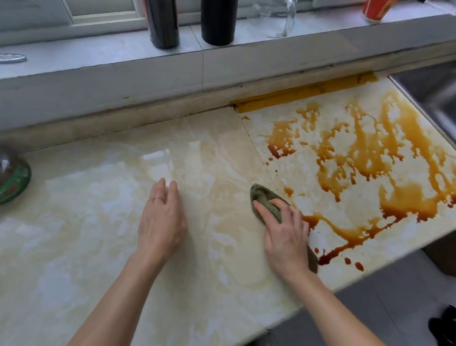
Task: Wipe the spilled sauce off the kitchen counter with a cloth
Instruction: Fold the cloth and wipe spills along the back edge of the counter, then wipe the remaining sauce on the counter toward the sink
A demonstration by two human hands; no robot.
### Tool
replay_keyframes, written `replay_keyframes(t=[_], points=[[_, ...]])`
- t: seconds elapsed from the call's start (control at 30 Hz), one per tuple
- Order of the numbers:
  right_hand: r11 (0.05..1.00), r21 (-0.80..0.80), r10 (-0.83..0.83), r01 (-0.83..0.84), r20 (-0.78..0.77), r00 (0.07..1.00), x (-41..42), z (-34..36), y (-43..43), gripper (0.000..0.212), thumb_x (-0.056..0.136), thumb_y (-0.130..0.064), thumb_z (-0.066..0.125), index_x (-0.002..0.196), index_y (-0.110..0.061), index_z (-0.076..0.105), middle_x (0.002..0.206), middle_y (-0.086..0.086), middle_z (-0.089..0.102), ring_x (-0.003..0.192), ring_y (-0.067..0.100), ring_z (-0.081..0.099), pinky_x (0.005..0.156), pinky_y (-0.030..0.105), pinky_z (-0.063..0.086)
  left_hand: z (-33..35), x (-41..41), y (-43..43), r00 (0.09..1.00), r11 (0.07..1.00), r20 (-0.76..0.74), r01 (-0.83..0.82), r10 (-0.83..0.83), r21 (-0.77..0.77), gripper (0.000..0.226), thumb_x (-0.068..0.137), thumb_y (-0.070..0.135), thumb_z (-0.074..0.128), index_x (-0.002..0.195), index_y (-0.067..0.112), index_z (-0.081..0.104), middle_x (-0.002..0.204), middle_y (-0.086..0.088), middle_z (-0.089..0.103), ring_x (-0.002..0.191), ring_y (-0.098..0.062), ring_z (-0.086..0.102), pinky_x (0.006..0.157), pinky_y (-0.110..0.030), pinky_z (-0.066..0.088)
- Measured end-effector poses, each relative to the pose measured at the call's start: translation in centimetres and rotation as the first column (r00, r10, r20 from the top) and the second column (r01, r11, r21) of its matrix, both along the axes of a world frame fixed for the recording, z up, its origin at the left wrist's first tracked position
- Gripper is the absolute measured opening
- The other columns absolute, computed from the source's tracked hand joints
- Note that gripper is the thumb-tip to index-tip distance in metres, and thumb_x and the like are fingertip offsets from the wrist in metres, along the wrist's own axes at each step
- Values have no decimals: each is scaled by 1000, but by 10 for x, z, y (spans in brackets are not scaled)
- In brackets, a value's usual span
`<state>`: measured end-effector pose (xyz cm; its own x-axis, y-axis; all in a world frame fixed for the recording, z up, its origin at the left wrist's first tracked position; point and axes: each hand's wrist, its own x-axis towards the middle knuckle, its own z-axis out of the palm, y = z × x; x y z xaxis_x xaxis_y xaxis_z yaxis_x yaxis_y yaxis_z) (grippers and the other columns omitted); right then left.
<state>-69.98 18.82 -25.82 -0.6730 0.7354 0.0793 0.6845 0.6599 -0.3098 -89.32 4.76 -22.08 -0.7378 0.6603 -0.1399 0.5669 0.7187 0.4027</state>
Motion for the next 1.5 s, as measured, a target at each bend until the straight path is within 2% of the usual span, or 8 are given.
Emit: replay_keyframes(t=[0.27, 0.87, 1.0, 1.1, 1.2, 1.27, 1.37, 1.5], points=[[847, -1, 531, -531, 14, 847, 59, 1, -32, 63, 79, -17, 49, 138, -39, 47, 135, -4, 46, 117, 23, 45, 85, 38, 40, 0, 63, 20, 999, 999, 3, 43, -43, 1, 64, 91, 8, 41, 148, 11, 13, 157, -13, 7, 145, -27, 9, 117, -36, 20], [893, -51, 443, -447, -67, 894, 120, 0, -2, 58, 77, -13, 53, 130, -35, 57, 128, -1, 53, 117, 23, 46, 87, 39, 39, -8, 143, 12, 991, 992, 47, -122, 123, -18, 62, 91, 4, 33, 149, 13, 13, 157, -13, 6, 144, -27, 12, 117, -36, 20], [834, -329, 352, -444, -303, 886, 114, 26, 12, 56, 79, 2, 45, 118, -31, 67, 120, -11, 59, 113, 7, 51, 92, 32, 44, -6, 148, 13, 985, 986, 63, -165, 164, 24, 63, 88, 1, 35, 148, 11, 17, 156, -14, 11, 143, -28, 17, 116, -37, 23], [406, -857, -151, -316, -404, 902, 91, 73, 29, 50, 93, 8, 39, 116, -28, 65, 115, -4, 68, 107, 9, 62, 91, 31, 52, 0, 149, 14, 970, 967, 99, -234, 224, 100, 61, 87, -1, 36, 146, 11, 25, 154, -13, 18, 140, -29, 24, 111, -38, 30], [-115, -925, -473, -363, -270, 839, 77, 92, 37, 39, 96, 7, 40, 122, -15, 59, 110, 15, 70, 91, 25, 68, 76, 38, 55, 9, 148, 14, 959, 940, 105, -279, 263, 196, 54, 89, 0, 39, 142, 8, 32, 149, -13, 28, 135, -30, 32, 107, -39, 32], [-27, -971, -468, -236, -196, 862, 78, 86, 38, 35, 96, 5, 39, 118, -13, 59, 111, 15, 70, 88, 22, 69, 70, 34, 56, 16, 145, 12, 949, 917, 106, -315, 298, 244, 50, 90, 1, 41, 140, 7, 37, 144, -13, 35, 131, -30, 37, 105, -38, 33], [581, -813, -334, 42, -191, 923, 94, 62, 40, 34, 93, 5, 39, 102, -20, 61, 106, 2, 68, 93, 15, 66, 75, 31, 53, 17, 141, 7, 931, 898, 110, -365, 348, 247, 47, 91, 5, 44, 138, 6, 40, 138, -15, 41, 125, -31, 42, 102, -39, 36], [887, -384, 106, -256, -369, 923, 85, 47, 21, 40, 85, 7, 46, 109, -21, 60, 108, -9, 57, 107, 9, 53, 92, 26, 44, 5, 146, 3, 930, 929, 162, -350, 330, 117, 50, 89, 22, 56, 136, 11, 41, 123, -15, 49, 114, -32, 50, 95, -42, 43]])
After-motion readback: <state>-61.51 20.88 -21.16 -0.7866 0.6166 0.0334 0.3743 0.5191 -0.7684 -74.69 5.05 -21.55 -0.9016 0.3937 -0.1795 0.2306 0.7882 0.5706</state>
